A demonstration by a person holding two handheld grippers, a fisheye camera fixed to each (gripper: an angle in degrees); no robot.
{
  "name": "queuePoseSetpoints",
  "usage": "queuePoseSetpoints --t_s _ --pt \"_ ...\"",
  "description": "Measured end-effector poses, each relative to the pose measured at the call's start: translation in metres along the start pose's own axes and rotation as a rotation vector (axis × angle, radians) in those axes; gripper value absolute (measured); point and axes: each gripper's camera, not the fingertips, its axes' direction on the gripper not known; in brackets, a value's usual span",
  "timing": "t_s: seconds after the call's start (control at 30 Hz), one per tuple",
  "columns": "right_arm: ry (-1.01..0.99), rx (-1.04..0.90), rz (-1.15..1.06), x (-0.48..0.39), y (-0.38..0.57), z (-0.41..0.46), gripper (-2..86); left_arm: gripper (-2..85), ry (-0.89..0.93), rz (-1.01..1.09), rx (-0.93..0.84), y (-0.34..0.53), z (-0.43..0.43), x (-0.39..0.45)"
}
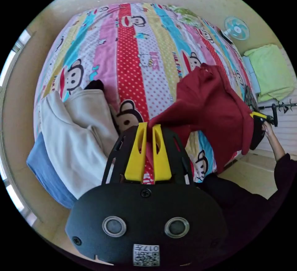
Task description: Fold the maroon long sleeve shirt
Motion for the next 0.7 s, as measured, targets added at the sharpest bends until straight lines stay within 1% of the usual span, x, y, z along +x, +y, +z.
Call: queuePoseSetpoints --t_s 0.03,0.07,0.1,0.13,0.17,0.2,0.23,0.27,0.3,0.33,0.37,0.43,0.47,0.5,0.57,0.6,0.67,0.7 --pt "0.015 -0.006 0.047 0.015 -0.003 -0.008 5.6 6.3 -0.022 -0.082 -0.007 -0.009 -0.001 -0.010" --pt "0.023 0.010 0.065 0.021 -0.003 -0.018 6.1 7.0 -0.036 -0.107 0.014 -0.009 -0.004 -0.011" --pt "0.018 0.021 0.060 0.020 -0.003 -0.022 7.0 8.4 -0.035 -0.133 0.084 -0.001 -0.010 -0.004" --pt "0.001 0.038 0.035 0.010 0.000 -0.029 8.6 10.4 -0.001 -0.147 0.146 0.014 -0.011 0.010" --pt "-0.015 0.044 -0.015 -0.008 0.003 -0.032 10.8 11.4 0.029 -0.149 0.162 0.023 -0.008 0.019" --pt "-0.022 0.041 -0.049 -0.019 0.005 -0.032 11.9 12.2 0.108 -0.145 0.167 0.041 0.004 0.038" --pt "-0.015 0.031 -0.117 -0.043 0.009 -0.027 13.7 12.6 0.215 -0.132 0.145 0.059 0.026 0.061" --pt "0.014 0.018 -0.181 -0.066 0.013 -0.017 15.2 12.6 0.274 -0.126 0.123 0.068 0.040 0.074" --pt "0.042 0.004 -0.211 -0.076 0.015 -0.009 15.7 12.6 0.376 -0.119 0.050 0.086 0.072 0.102" --pt "0.143 -0.044 -0.271 -0.092 0.018 0.010 16.4 12.5 0.435 -0.131 -0.035 0.105 0.105 0.128" --pt "0.284 -0.118 -0.352 -0.101 0.020 0.034 16.6 12.7 0.459 -0.143 -0.080 0.115 0.120 0.142" --pt "0.481 -0.196 -0.455 -0.097 0.025 0.062 15.4 13.2 0.538 -0.150 -0.209 0.146 0.161 0.188" --pt "0.519 -0.188 -0.539 -0.093 0.028 0.057 13.1 13.4 0.550 -0.136 -0.231 0.151 0.167 0.197" --pt "0.515 -0.171 -0.565 -0.090 0.027 0.046 12.0 13.5 0.544 -0.111 -0.271 0.157 0.173 0.212" --pt "0.359 -0.100 -0.581 -0.068 0.014 -0.022 7.5 13.7 0.506 -0.100 -0.281 0.161 0.172 0.224" --pt "0.297 -0.087 -0.559 -0.057 0.009 -0.041 7.2 13.8 0.472 -0.092 -0.261 0.160 0.166 0.225" --pt "-0.005 -0.036 -0.406 0.007 -0.010 -0.108 5.8 13.8 0.427 -0.086 -0.242 0.157 0.156 0.222" --pt "-0.068 -0.008 -0.350 0.028 -0.013 -0.123 5.5 13.8 0.419 -0.105 -0.227 0.156 0.151 0.215"
